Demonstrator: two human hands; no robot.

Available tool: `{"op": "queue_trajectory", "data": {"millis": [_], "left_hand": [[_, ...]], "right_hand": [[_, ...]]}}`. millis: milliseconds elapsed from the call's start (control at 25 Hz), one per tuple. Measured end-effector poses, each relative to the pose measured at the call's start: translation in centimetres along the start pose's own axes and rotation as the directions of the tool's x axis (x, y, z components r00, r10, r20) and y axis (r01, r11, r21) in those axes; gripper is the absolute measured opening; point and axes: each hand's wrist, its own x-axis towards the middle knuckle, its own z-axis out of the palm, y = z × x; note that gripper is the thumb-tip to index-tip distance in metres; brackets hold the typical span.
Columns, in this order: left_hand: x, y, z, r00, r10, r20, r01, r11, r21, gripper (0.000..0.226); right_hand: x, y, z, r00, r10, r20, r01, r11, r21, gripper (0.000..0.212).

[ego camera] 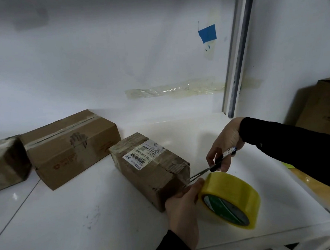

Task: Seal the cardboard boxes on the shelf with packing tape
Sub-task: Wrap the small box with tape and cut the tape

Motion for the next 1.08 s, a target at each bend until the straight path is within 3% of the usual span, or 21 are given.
{"op": "queue_trajectory", "data": {"millis": [120, 240, 400, 480, 600, 680, 800, 880, 1000, 1080], "left_hand": [[-0.2, 0.1, -0.2, 0.999, -0.009, 0.039, 0.010, 1.000, -0.006, 0.020], [-0.3, 0.3, -0.4, 0.994, -0.010, 0.112, 0.007, 1.000, 0.030, 0.008], [0.0, 0.6, -1.3, 0.977, -0.071, 0.201, 0.049, 0.992, 0.112, 0.006], [0.3, 0.7, -1.7, 0.969, -0.093, 0.228, 0.057, 0.986, 0.159, 0.016], [0.3, 0.9, -1.9, 0.968, -0.144, 0.207, 0.101, 0.974, 0.204, 0.053], [0.7, 0.7, -2.4, 0.978, -0.133, 0.162, 0.092, 0.967, 0.238, 0.045], [0.5, 0.7, -2.9, 0.989, -0.110, 0.099, 0.082, 0.964, 0.253, 0.019], [0.7, 0.4, -3.1, 0.988, -0.136, 0.072, 0.117, 0.969, 0.218, 0.023], [0.7, 0.1, -2.8, 0.989, -0.136, 0.054, 0.123, 0.973, 0.194, 0.026], [0.8, -0.6, -2.4, 0.992, -0.105, 0.064, 0.091, 0.978, 0.190, 0.018]], "right_hand": [[-0.7, -0.2, -0.4, 1.000, 0.025, -0.019, -0.025, 1.000, -0.016, 0.030], [-2.5, -0.3, -1.7, 0.988, 0.146, -0.055, -0.151, 0.985, -0.088, 0.035], [-5.0, 0.4, -3.3, 0.930, 0.295, -0.220, -0.344, 0.909, -0.236, 0.051], [-5.6, 1.1, -3.5, 0.915, 0.319, -0.248, -0.368, 0.912, -0.183, 0.052], [-6.0, 2.4, -2.6, 0.893, 0.311, -0.324, -0.363, 0.925, -0.115, 0.045], [-5.8, 3.6, -1.2, 0.873, 0.318, -0.371, -0.366, 0.928, -0.065, 0.041], [-4.0, 5.5, 1.8, 0.758, 0.317, -0.570, -0.380, 0.925, 0.008, 0.028], [-2.0, 6.3, 4.0, 0.689, 0.278, -0.669, -0.294, 0.951, 0.093, 0.026], [0.0, 6.3, 6.4, 0.609, 0.280, -0.742, -0.220, 0.958, 0.181, 0.043], [-0.2, 5.9, 7.6, 0.492, 0.252, -0.833, -0.191, 0.965, 0.179, 0.050]]}}
